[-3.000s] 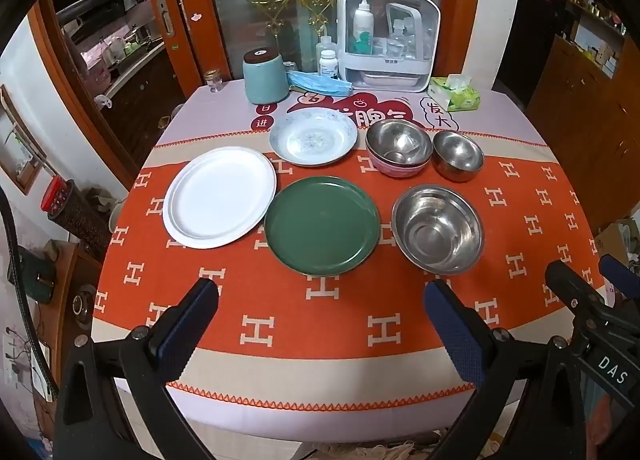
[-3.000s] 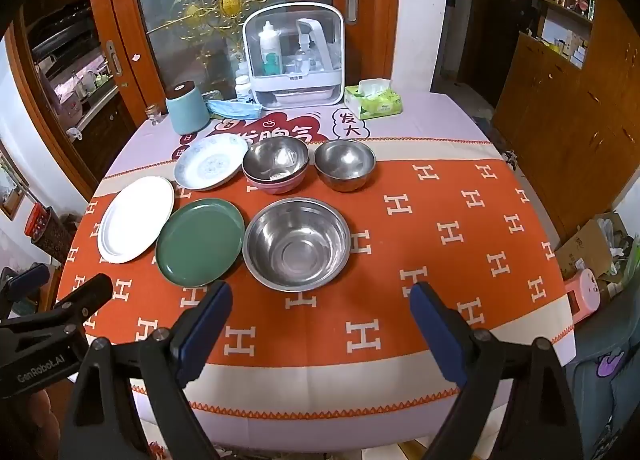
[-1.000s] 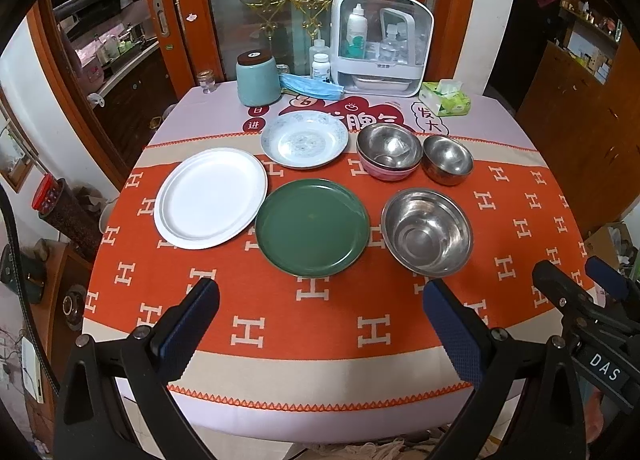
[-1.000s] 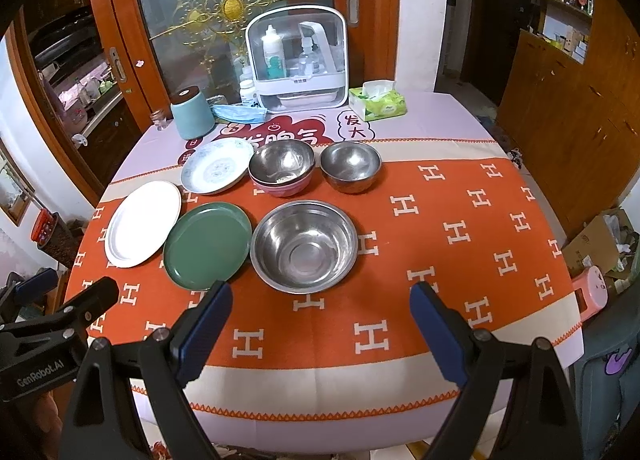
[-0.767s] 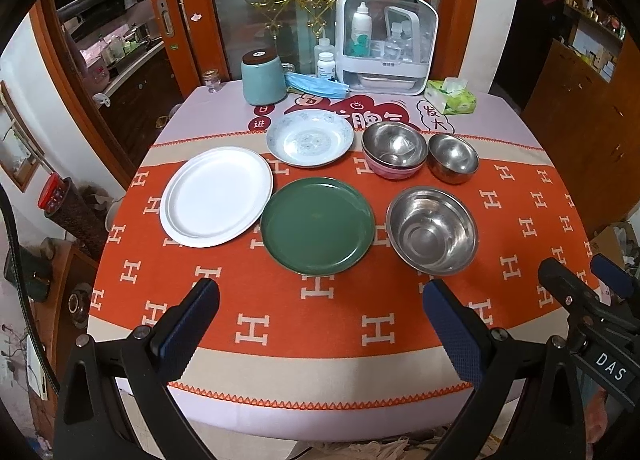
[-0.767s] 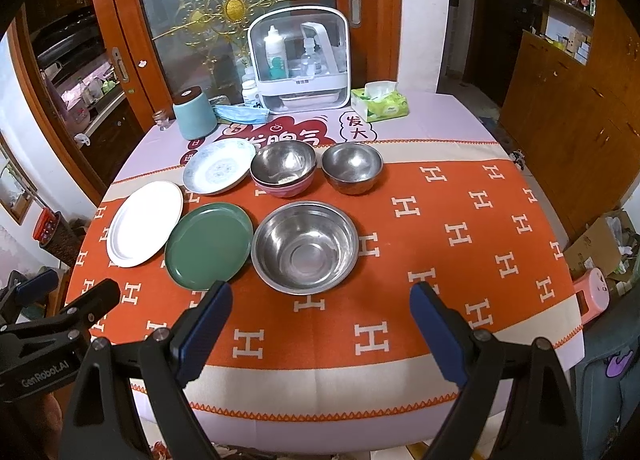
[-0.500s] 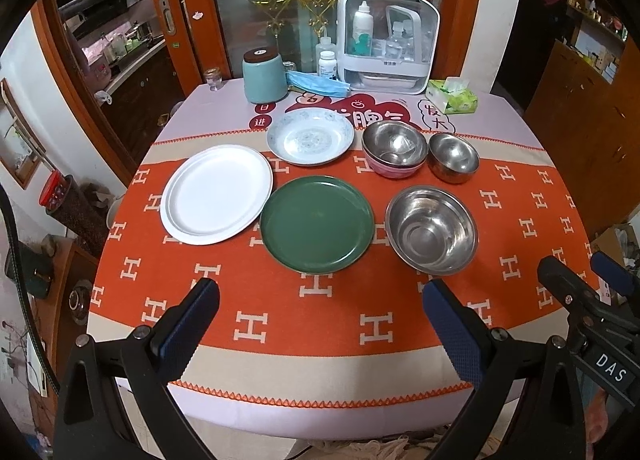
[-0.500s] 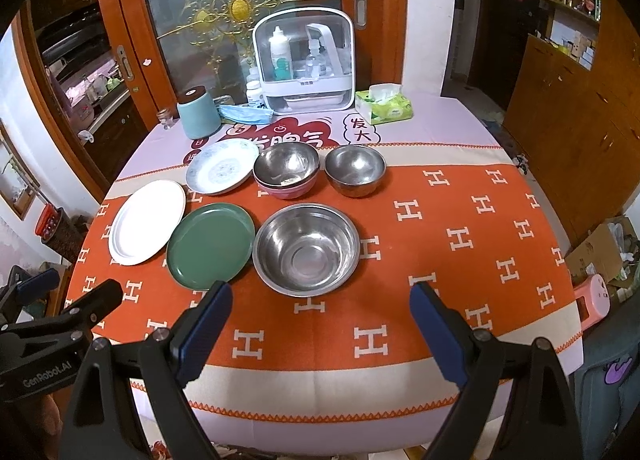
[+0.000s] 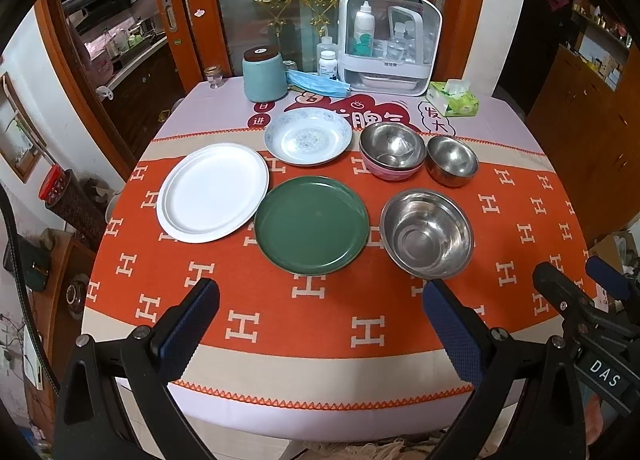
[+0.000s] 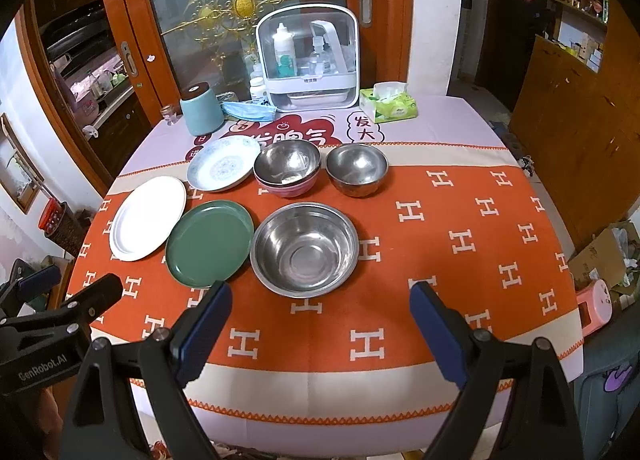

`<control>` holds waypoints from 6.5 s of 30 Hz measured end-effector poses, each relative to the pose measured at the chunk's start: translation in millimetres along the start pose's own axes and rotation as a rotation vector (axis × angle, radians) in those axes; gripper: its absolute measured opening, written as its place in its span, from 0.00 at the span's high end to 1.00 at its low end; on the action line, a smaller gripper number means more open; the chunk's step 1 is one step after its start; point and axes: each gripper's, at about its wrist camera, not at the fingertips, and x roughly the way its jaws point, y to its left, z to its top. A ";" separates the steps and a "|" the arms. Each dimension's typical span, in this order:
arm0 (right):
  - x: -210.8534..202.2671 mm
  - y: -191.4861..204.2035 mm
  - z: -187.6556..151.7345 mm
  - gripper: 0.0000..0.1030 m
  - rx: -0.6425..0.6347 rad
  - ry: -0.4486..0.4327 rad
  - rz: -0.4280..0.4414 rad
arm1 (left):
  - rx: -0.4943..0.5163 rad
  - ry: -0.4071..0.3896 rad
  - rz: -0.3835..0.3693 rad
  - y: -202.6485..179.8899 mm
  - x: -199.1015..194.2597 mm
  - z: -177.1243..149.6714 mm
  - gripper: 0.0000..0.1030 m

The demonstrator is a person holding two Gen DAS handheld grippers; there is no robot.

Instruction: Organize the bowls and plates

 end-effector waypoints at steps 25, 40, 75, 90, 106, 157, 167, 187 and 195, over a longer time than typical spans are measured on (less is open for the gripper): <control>13.0 -23.1 15.3 0.12 -0.041 -0.009 0.076 | -0.028 0.002 0.052 -26.0 1.6 4.4 0.02; 18.8 -34.1 12.5 0.13 -0.052 -0.008 0.161 | -0.038 -0.002 0.115 -42.0 -8.3 -5.0 0.02; 205.6 234.9 71.4 0.33 -0.095 0.175 0.146 | -0.158 0.172 0.209 350.0 215.9 81.4 0.02; 329.0 277.6 95.1 0.50 -0.154 0.384 0.126 | -0.145 0.407 -0.083 371.4 356.5 101.0 0.08; 343.8 286.3 90.2 0.74 -0.222 0.422 0.139 | 0.005 0.402 -0.124 334.3 345.7 102.0 0.76; 176.7 157.6 -111.7 0.77 -0.206 0.571 0.264 | -0.062 0.451 0.023 209.1 165.9 -104.0 0.75; 189.0 164.7 -104.0 0.77 -0.221 0.577 0.266 | -0.080 0.455 0.063 220.5 173.4 -94.7 0.73; 198.4 176.0 -99.8 0.76 -0.235 0.613 0.284 | -0.073 0.482 0.091 225.2 164.1 -73.6 0.68; 195.1 179.5 -101.8 0.68 -0.282 0.597 0.277 | -0.112 0.525 0.026 234.3 174.5 -80.1 0.39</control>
